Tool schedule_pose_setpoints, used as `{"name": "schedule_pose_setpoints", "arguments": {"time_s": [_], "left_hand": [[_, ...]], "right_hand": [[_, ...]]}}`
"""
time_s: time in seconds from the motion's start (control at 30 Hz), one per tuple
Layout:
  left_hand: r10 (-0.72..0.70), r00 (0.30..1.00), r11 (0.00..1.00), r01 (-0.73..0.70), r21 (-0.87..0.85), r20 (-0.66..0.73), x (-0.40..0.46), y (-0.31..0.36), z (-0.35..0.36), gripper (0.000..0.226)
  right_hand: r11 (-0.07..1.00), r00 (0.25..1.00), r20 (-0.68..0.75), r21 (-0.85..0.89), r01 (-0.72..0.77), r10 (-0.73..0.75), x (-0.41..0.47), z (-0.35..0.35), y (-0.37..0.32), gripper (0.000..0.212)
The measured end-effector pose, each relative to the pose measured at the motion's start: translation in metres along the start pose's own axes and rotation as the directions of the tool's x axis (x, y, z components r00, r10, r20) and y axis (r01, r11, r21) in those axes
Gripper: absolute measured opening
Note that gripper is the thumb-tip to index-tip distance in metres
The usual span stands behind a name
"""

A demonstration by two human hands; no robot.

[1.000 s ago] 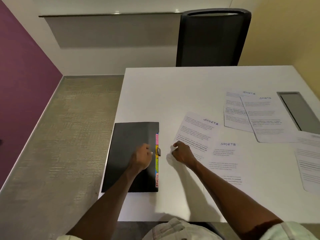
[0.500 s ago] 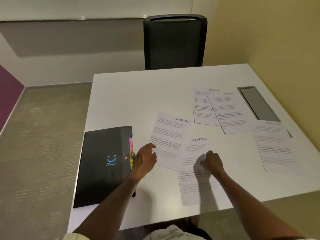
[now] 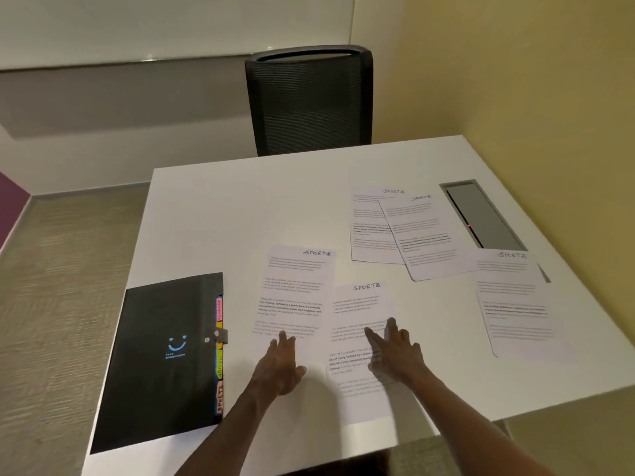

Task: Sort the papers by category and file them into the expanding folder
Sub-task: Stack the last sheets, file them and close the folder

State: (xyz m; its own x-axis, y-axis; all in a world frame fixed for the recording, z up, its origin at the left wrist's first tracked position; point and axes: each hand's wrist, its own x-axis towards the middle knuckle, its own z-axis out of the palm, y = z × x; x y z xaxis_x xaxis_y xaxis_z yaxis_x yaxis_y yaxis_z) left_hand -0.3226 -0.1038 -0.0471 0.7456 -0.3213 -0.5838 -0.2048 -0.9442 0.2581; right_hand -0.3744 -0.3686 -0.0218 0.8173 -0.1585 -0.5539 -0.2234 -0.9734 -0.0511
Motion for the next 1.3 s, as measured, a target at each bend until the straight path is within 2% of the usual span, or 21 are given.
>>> {"name": "schedule_pose_setpoints", "arguments": {"time_s": [0.07,0.13,0.23,0.3,0.4,0.5,0.6,0.63,0.73,0.8,0.87,0.93,1.0,1.07,1.13,1.2,1.3], "left_hand": [[0.026,0.996,0.999,-0.024,0.021,-0.083,0.0,0.006,0.005,0.068],[0.053,0.965,0.998,-0.06,-0.018,-0.255,0.002,0.009,0.011,0.052],[-0.015,0.913,0.988,-0.048,-0.145,-0.408,0.006,0.011,0.006,0.034],[-0.096,0.893,0.985,0.021,-0.172,-0.439,0.011,0.012,-0.003,0.043],[-0.266,0.912,0.949,0.191,-0.25,-0.313,0.013,0.013,-0.021,0.072],[-0.503,0.833,0.814,0.367,-0.449,-0.23,0.018,0.012,-0.024,0.095],[-0.473,0.826,0.879,0.423,-0.22,-0.306,0.018,0.013,-0.019,0.112],[-0.477,0.812,0.879,0.436,-0.194,-0.335,0.02,0.013,-0.016,0.115],[-0.488,0.817,0.871,0.433,-0.232,-0.307,0.027,0.018,-0.016,0.108],[-0.496,0.834,0.845,0.399,-0.357,-0.242,0.026,0.021,-0.02,0.098],[-0.523,0.833,0.769,0.37,-0.521,-0.181,0.025,0.021,-0.023,0.085],[-0.531,0.834,0.717,0.345,-0.605,-0.153,0.022,0.018,-0.023,0.067],[-0.517,0.84,0.69,0.296,-0.661,-0.163,0.016,0.018,-0.02,0.046],[-0.534,0.824,0.631,0.237,-0.739,-0.192,0.008,0.022,-0.021,0.032],[-0.586,0.773,0.581,0.191,-0.791,-0.243,-0.002,0.026,-0.03,0.027],[-0.637,0.696,0.573,0.141,-0.807,-0.331,-0.009,0.024,-0.042,0.027],[-0.709,0.554,0.584,0.113,-0.804,-0.437,-0.018,0.015,-0.064,0.033]], "right_hand": [[0.999,0.999,-0.037,-0.033,0.019,-0.02,0.004,-0.004,0.011,0.063],[0.999,0.997,-0.076,-0.031,0.027,-0.029,0.009,-0.008,0.019,0.057],[0.995,0.987,-0.155,0.09,-0.034,0.048,0.014,-0.013,0.026,0.054],[0.977,0.969,-0.191,0.171,-0.124,0.156,0.016,-0.016,0.028,0.063],[0.924,0.942,-0.129,0.272,-0.268,0.311,0.02,-0.018,0.03,0.092],[0.894,0.927,-0.063,0.296,-0.336,0.369,0.02,-0.016,0.031,0.097],[0.91,0.941,-0.053,0.279,-0.308,0.335,0.021,-0.014,0.033,0.089],[0.907,0.942,-0.047,0.288,-0.306,0.333,0.021,-0.015,0.034,0.088],[0.892,0.937,-0.019,0.313,-0.327,0.35,0.027,-0.015,0.039,0.091],[0.89,0.936,-0.013,0.317,-0.329,0.351,0.03,-0.014,0.044,0.094],[0.879,0.936,-0.009,0.347,-0.328,0.353,0.034,-0.011,0.048,0.095],[0.863,0.923,-0.015,0.361,-0.354,0.385,0.039,-0.008,0.054,0.096],[0.859,0.927,-0.022,0.386,-0.337,0.374,0.046,-0.004,0.063,0.082],[0.843,0.939,-0.046,0.458,-0.283,0.34,0.05,-0.006,0.074,0.044],[0.78,0.939,-0.076,0.581,-0.232,0.336,0.048,-0.014,0.081,0.019],[0.672,0.933,-0.112,0.723,-0.161,0.343,0.045,-0.028,0.085,0.014],[0.551,0.914,-0.253,0.833,0.039,0.317,0.038,-0.054,0.087,0.019]]}}
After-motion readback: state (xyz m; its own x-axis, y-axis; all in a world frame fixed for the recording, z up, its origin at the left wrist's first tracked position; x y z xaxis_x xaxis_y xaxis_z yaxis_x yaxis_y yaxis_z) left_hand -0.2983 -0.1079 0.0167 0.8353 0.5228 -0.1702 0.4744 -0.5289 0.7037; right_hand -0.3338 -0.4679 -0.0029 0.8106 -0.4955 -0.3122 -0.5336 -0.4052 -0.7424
